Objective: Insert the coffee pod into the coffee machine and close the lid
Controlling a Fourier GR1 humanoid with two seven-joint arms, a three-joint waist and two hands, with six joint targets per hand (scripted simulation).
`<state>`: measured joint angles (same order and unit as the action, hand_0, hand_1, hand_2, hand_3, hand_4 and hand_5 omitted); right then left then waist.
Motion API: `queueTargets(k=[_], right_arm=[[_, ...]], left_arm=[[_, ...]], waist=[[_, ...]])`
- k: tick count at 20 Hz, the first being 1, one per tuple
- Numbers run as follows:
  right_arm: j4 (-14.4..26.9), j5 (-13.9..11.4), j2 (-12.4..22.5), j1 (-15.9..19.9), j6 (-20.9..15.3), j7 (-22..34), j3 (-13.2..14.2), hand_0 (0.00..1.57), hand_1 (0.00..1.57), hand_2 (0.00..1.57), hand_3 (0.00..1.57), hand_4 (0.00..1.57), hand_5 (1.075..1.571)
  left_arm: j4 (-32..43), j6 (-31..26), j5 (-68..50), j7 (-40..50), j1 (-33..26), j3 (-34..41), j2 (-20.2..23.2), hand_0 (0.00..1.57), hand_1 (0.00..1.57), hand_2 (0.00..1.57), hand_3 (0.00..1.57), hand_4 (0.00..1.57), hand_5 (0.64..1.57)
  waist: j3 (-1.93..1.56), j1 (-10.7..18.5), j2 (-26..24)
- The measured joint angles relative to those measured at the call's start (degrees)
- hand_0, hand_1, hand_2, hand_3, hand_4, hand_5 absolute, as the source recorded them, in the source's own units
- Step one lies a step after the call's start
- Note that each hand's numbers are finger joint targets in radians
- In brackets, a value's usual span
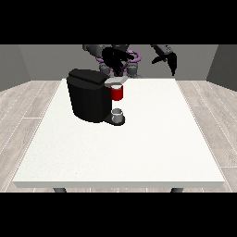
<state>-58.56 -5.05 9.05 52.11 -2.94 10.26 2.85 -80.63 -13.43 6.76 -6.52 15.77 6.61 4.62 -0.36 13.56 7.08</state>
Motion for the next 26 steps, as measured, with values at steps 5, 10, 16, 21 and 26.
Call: queueTargets(k=[5,10,16,21,26], right_arm=[[1.3,-3.0,0.1,4.5,-0.1,-2.0,-1.9,0.00,0.00,0.00,0.00,0.24,1.571],[3.8,-4.4,-0.4,9.2,-0.5,-2.4,-2.0,0.00,0.00,0.00,0.00,0.15,1.571],[6.9,-6.5,-0.1,14.8,-1.1,-2.2,-1.8,0.00,0.00,0.00,0.00,0.00,1.571],[9.1,-7.8,0.0,20.1,-1.5,-1.3,-1.6,0.00,0.00,0.00,0.00,0.00,1.571],[11.1,-8.1,0.1,23.4,-1.8,-2.1,-0.7,0.00,0.00,0.00,0.00,0.00,1.571]], left_arm=[[-1.1,-0.9,-0.5,-0.1,0.4,-0.6,0.2,0.00,0.00,0.00,0.00,0.40,1.571],[-1.3,-1.5,-1.7,0.2,1.9,0.4,1.4,0.00,0.00,0.00,0.00,0.44,1.571],[-1.6,-2.5,-2.5,-0.8,1.7,0.0,1.5,0.00,0.00,0.00,0.00,0.42,1.571],[-0.5,-3.9,-4.3,-1.4,3.3,1.1,2.4,0.00,0.00,0.00,0.00,0.00,1.571],[-0.1,-5.0,-5.0,-3.1,4.4,1.4,3.2,0.00,0.00,0.00,0.00,0.33,1.571]], waist=[[0.27,2.8,1.1],[0.35,3.8,2.7],[0.38,5.9,4.5],[0.39,7.5,6.6],[0.39,8.4,8.9]])
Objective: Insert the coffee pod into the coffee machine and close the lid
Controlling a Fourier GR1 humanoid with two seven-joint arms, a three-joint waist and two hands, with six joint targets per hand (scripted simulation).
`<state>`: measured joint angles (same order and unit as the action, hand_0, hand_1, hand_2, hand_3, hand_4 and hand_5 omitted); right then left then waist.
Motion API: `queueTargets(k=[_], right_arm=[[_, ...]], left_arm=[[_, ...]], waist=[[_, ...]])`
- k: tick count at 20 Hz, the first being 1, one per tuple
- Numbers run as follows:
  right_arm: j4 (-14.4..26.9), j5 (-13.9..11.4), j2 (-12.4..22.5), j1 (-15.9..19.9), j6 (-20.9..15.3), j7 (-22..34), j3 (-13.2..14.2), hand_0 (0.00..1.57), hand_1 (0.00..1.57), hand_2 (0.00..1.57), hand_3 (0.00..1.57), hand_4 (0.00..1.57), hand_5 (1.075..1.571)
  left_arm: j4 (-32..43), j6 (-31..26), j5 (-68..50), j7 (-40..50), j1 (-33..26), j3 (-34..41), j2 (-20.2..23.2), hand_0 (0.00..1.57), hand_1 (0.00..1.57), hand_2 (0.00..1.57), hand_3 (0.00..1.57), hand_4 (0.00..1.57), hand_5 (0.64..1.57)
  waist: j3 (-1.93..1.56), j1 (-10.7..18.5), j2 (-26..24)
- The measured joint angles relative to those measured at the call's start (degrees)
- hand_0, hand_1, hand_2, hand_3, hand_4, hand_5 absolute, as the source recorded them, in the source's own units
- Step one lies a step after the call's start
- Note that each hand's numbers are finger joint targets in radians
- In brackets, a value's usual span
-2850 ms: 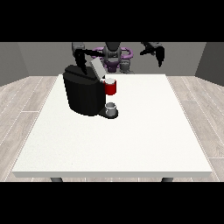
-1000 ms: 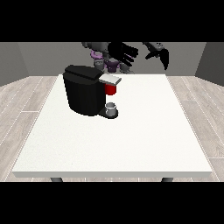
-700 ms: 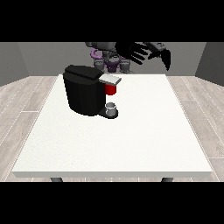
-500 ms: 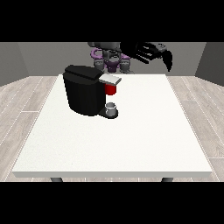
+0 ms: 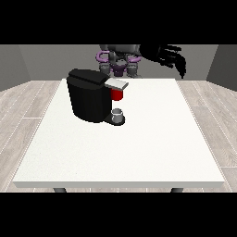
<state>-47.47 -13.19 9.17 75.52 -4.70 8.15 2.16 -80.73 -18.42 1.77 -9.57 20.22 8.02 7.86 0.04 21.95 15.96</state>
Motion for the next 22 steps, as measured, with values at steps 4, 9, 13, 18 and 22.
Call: queueTargets(k=[4,9,13,18,22], right_arm=[[1.7,0.3,-0.5,1.2,-0.6,-1.8,1.0,0.00,0.00,0.00,0.00,0.00,1.571],[4.8,1.1,1.0,3.1,-0.6,-3.1,3.4,0.00,0.00,0.00,0.00,0.00,1.571],[6.2,1.9,0.5,2.9,-0.1,-5.5,4.2,0.00,0.00,0.00,0.00,0.00,1.571],[5.6,2.4,-3.1,-0.3,0.8,-9.9,3.1,0.00,0.00,0.00,0.00,0.22,1.571],[3.3,4.2,-6.7,-5.1,1.5,-13.3,0.5,0.00,0.00,0.00,0.00,0.26,1.571]], left_arm=[[-0.3,-0.2,0.0,0.0,1.5,0.1,0.8,0.00,0.00,0.00,0.00,0.32,1.571],[-3.2,-0.7,0.0,2.1,2.3,-2.2,-0.3,0.00,0.00,0.00,0.00,0.33,1.571],[-5.2,0.3,1.1,3.7,1.8,-4.4,-1.9,0.00,0.00,0.00,0.00,0.27,1.571],[-5.6,0.9,1.1,5.0,-0.5,-4.6,-2.5,0.00,0.00,0.00,0.00,0.27,1.571],[-2.8,1.3,0.9,3.7,-3.0,-3.0,-2.0,0.00,0.00,0.00,0.00,0.27,1.571]], waist=[[0.00,0.7,2.0],[-0.01,2.7,3.0],[-0.04,2.8,2.5],[-0.03,0.8,-0.7],[-0.03,-2.5,-4.2]])
